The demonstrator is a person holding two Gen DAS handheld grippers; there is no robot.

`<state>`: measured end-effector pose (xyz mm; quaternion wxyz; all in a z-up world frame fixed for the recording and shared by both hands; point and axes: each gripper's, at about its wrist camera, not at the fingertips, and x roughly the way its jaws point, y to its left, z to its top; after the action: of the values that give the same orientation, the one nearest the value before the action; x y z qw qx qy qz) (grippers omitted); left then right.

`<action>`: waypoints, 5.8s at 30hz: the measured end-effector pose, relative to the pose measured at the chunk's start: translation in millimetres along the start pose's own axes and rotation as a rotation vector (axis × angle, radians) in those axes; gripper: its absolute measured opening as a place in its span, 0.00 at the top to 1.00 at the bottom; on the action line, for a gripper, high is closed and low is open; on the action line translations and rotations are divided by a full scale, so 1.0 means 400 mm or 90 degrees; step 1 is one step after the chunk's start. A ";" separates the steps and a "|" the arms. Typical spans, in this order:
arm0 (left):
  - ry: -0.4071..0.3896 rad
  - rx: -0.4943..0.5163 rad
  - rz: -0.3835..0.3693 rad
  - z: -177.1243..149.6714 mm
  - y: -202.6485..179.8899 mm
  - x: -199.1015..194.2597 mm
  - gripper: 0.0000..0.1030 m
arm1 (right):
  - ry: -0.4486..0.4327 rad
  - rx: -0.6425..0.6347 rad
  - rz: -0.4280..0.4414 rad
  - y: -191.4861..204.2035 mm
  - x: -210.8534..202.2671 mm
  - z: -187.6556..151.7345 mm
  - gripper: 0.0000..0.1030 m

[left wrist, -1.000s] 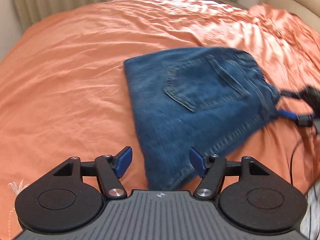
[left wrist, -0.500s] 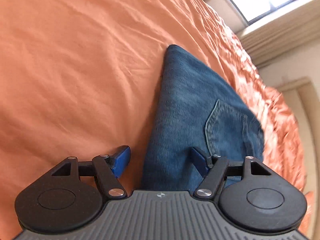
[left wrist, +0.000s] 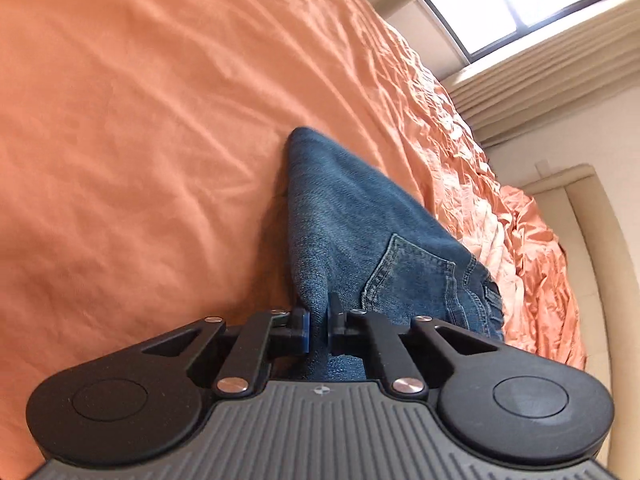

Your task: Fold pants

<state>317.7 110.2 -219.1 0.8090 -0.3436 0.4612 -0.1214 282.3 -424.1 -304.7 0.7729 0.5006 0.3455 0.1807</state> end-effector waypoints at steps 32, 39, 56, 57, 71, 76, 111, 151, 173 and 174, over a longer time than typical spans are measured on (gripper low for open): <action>-0.116 0.122 0.168 0.238 0.228 -0.680 0.94 | 0.175 -0.165 0.085 0.653 0.462 -0.447 0.80; -0.079 0.092 0.185 0.191 0.390 -0.641 0.94 | 0.226 -0.134 0.028 0.539 0.537 -0.558 0.80; -0.040 0.008 0.160 0.108 0.587 -0.652 0.62 | 0.256 -0.123 -0.113 0.393 0.600 -0.627 0.81; -0.032 0.014 0.158 0.092 0.585 -0.667 0.55 | 0.255 -0.123 -0.114 0.392 0.602 -0.627 0.80; 0.006 0.001 0.285 -0.088 0.619 -0.666 0.61 | 0.252 -0.186 -0.176 0.442 0.611 -0.664 0.77; 0.011 0.029 0.335 -0.068 0.558 -0.686 0.57 | 0.272 -0.258 -0.210 0.510 0.613 -0.646 0.65; -0.421 0.332 0.505 -0.455 -0.116 -0.861 0.09 | -0.077 -0.658 -0.115 0.881 -0.023 -0.943 0.22; -0.274 0.291 0.531 -0.528 -0.048 -0.754 0.09 | -0.025 -0.661 -0.209 0.766 0.068 -1.000 0.21; -0.273 0.286 0.533 -0.527 -0.044 -0.759 0.09 | -0.027 -0.655 -0.215 0.768 0.057 -1.007 0.21; -0.274 0.287 0.532 -0.528 -0.044 -0.761 0.09 | -0.027 -0.654 -0.218 0.768 0.056 -1.007 0.21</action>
<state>-21.2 159.7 -77.2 0.9187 0.0352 0.3449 0.1890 30.5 -15.6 -141.2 0.9433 -0.0018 0.2735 0.1881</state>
